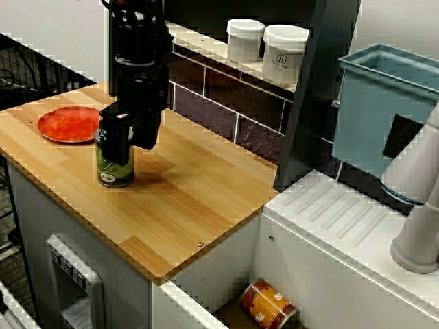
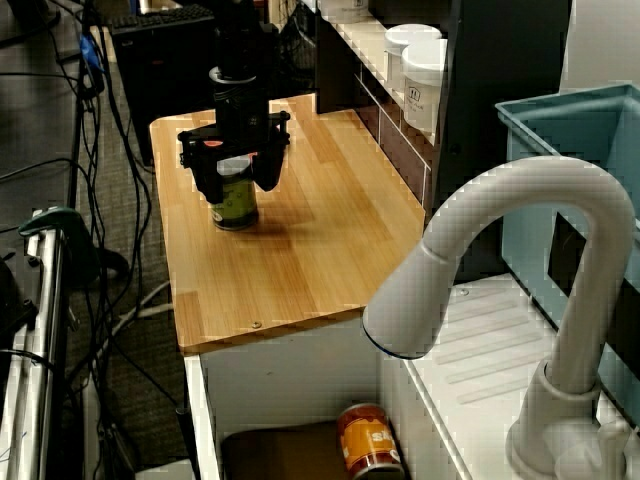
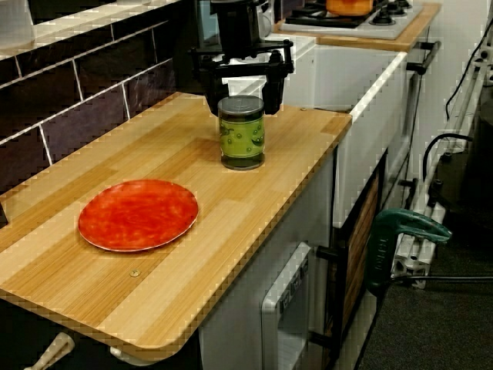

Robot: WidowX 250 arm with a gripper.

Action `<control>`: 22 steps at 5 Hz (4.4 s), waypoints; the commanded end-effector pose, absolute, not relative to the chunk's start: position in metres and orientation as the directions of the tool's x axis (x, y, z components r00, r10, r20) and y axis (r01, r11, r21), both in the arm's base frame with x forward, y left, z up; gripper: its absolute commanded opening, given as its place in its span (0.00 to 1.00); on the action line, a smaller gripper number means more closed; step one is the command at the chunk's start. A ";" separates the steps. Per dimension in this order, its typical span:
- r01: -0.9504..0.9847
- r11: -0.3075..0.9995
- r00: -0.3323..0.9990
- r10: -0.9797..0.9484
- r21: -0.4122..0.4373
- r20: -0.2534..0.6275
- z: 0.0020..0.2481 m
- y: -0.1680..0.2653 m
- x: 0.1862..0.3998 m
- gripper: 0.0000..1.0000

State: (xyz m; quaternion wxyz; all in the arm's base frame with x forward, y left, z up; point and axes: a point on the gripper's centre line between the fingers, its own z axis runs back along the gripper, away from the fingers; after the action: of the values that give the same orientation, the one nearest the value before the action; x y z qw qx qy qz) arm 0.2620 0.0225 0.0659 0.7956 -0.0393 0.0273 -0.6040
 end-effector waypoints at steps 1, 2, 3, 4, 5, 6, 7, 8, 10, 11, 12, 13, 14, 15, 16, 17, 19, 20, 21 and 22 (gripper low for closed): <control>0.956 0.294 0.295 -0.955 -0.023 0.025 0.090 0.039 0.265 1.00; 0.952 0.305 0.306 -0.951 -0.028 0.046 0.093 0.036 0.267 1.00; 0.950 0.312 0.314 -0.947 -0.034 0.069 0.101 0.030 0.272 1.00; 0.933 0.358 0.360 -0.925 -0.038 0.122 0.119 0.028 0.280 1.00; 0.899 0.436 0.438 -0.885 -0.047 0.155 0.133 0.040 0.283 1.00; 0.839 0.543 0.541 -0.831 -0.025 0.131 0.143 0.067 0.274 1.00; 0.774 0.633 0.630 -0.768 -0.019 0.116 0.146 0.099 0.258 1.00; 0.723 0.690 0.690 -0.718 -0.040 0.088 0.135 0.116 0.248 1.00; 0.493 0.870 0.866 -0.490 0.008 -0.096 0.119 0.109 0.229 1.00; 0.470 0.881 0.876 -0.458 0.050 -0.151 0.114 0.099 0.226 1.00; 0.435 0.896 0.892 -0.414 0.094 -0.181 0.104 0.093 0.219 1.00; 0.445 0.891 0.887 -0.424 0.095 -0.184 0.101 0.090 0.214 1.00; 0.449 0.888 0.886 -0.426 0.104 -0.183 0.099 0.091 0.211 1.00; 0.446 0.887 0.888 -0.422 0.115 -0.184 0.097 0.096 0.209 1.00; 0.433 0.892 0.894 -0.406 0.129 -0.189 0.091 0.104 0.207 1.00; 0.433 0.889 0.895 -0.404 0.150 -0.191 0.088 0.106 0.208 1.00; 0.428 0.890 0.898 -0.399 0.159 -0.183 0.081 0.103 0.213 1.00; 0.413 0.895 0.908 -0.391 0.167 -0.151 0.086 0.104 0.219 1.00; 0.424 0.887 0.904 -0.399 0.183 -0.156 0.081 0.101 0.223 1.00; 0.444 0.883 0.894 -0.427 0.153 -0.132 0.083 0.088 0.230 1.00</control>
State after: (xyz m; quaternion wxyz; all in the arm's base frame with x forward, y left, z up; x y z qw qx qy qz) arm 0.2279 0.0904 0.0720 0.9693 0.0813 0.0660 -0.2223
